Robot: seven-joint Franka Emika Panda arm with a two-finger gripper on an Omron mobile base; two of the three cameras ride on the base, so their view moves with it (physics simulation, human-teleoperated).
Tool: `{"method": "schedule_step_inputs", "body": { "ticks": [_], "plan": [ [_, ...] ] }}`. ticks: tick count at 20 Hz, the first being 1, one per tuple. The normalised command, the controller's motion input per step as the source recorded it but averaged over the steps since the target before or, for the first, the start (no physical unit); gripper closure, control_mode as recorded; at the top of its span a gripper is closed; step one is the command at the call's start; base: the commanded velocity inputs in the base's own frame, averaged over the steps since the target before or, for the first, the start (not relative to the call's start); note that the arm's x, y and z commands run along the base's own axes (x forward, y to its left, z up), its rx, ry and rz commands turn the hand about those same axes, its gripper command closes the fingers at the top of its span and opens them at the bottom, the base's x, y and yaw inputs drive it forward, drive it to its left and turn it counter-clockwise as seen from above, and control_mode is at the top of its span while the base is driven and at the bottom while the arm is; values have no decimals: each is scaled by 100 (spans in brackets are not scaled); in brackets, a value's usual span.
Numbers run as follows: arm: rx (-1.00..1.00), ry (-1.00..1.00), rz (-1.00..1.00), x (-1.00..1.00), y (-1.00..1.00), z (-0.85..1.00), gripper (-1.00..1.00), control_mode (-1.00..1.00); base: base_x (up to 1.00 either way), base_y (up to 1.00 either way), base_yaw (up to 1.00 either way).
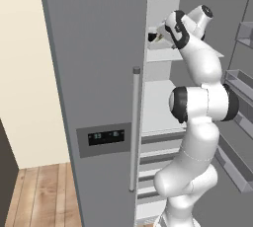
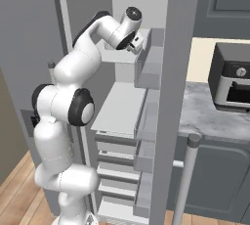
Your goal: Place the tupperware containing the fish and eggplant meal in the microwave. Close the microwave door and press the start button to reheat the meal.
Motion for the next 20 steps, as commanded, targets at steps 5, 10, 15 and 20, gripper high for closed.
{"method": "schedule_step_inputs", "body": {
  "ticks": [5, 10, 15, 20],
  "plan": [
    [0, 4, 0, 27, 1, -26, -100, -100, 0, 0, 0],
    [-4, 16, -1, 14, 13, -42, 100, -100, 0, 0, 0],
    [-7, 18, -3, 9, 21, -39, 100, -100, 0, 0, 0],
    [-4, 16, -1, 1, 9, -21, 100, -100, 0, 0, 0]
  ]
}}
